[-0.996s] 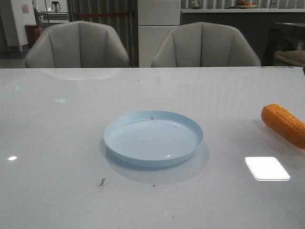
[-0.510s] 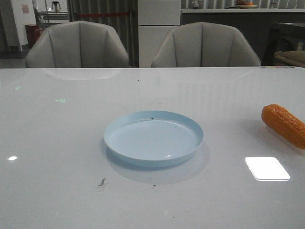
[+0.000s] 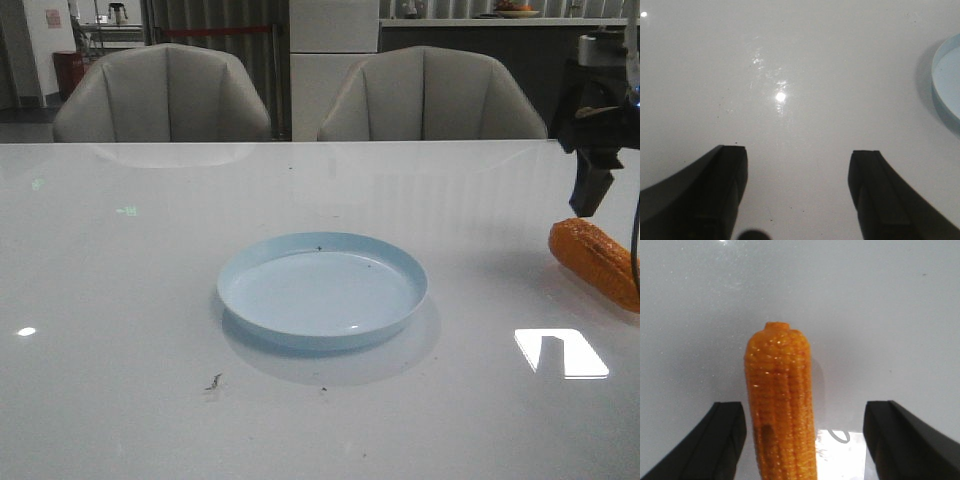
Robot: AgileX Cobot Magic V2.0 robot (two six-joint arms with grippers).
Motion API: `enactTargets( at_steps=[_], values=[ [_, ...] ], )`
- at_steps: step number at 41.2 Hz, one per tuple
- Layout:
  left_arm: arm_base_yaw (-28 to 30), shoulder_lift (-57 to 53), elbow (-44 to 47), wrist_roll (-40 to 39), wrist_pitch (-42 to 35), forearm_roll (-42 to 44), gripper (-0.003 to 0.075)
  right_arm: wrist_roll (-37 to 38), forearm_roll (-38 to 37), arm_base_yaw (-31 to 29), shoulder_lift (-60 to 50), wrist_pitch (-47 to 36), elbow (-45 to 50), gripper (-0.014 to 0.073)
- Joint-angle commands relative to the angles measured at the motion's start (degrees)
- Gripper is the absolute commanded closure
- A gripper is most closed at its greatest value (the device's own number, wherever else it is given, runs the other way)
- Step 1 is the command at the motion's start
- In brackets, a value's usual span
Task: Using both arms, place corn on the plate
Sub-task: 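Lower the right gripper over the orange corn cob and grasp it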
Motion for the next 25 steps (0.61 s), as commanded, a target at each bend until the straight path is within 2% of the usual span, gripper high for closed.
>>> enactTargets(
  at_steps=[1, 17, 20, 25],
  values=[
    [0.17, -0.44, -1.54, -0.83, -4.67, -0.27, 0.0231, -1.43, -0.66, 0.97, -1.17, -2.51, -1.95, -0.0002],
    [0.17, -0.44, -1.54, -0.83, -5.17, -0.27, 0.0231, -1.95, -0.71, 1.24, 2.91, -2.21, -1.95, 0.0014],
    [0.17, -0.44, -1.54, -0.83, -5.17, -0.27, 0.0231, -1.95, -0.71, 1.24, 3.23, -2.21, -1.95, 0.0074],
    [0.17, -0.44, -1.54, -0.83, -5.17, -0.27, 0.0231, -1.95, -0.71, 1.24, 3.75, -2.10, -1.95, 0.0256]
  ],
)
